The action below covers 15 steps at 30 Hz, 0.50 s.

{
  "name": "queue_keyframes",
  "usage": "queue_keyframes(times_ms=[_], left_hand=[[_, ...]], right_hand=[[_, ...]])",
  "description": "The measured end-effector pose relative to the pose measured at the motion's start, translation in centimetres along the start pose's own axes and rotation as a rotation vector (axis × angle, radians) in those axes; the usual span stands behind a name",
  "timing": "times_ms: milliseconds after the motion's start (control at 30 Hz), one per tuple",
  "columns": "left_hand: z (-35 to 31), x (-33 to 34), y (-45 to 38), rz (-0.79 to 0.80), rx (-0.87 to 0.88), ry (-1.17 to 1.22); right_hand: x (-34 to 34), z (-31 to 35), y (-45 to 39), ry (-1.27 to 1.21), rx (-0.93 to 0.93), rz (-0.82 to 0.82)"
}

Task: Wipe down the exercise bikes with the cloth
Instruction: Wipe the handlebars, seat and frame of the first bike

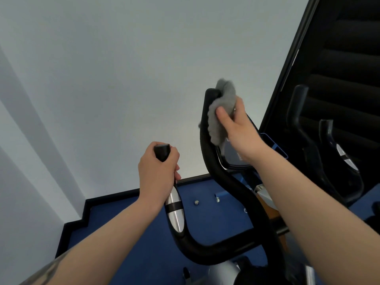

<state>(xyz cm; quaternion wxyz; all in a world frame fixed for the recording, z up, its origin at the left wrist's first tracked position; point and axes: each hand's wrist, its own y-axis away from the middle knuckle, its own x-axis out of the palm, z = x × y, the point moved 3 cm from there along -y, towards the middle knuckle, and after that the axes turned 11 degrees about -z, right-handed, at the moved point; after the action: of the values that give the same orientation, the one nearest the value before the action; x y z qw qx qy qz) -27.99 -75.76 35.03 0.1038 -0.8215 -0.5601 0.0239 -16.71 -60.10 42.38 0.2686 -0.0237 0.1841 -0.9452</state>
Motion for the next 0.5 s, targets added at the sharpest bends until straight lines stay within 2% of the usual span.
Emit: queue_keyframes(times_ms=[67, 233, 300, 400, 500], left_hand=[[0.0, 0.0, 0.0, 0.0, 0.001, -0.003], [0.0, 0.0, 0.0, 0.001, 0.001, 0.001], [-0.1, 0.0, 0.0, 0.003, 0.01, -0.004], [0.0, 0.0, 0.0, 0.004, 0.006, -0.004], [-0.1, 0.0, 0.1, 0.001, -0.002, 0.0]], right_hand=[[1.2, 0.6, -0.3, -0.04, -0.055, -0.03], [0.9, 1.0, 0.5, 0.054, -0.045, -0.075], [1.2, 2.8, -0.3, 0.088, -0.134, -0.08], [2.7, 4.9, -2.3, 0.396, -0.296, -0.051], [2.3, 5.3, -4.2, 0.589, -0.193, -0.03]])
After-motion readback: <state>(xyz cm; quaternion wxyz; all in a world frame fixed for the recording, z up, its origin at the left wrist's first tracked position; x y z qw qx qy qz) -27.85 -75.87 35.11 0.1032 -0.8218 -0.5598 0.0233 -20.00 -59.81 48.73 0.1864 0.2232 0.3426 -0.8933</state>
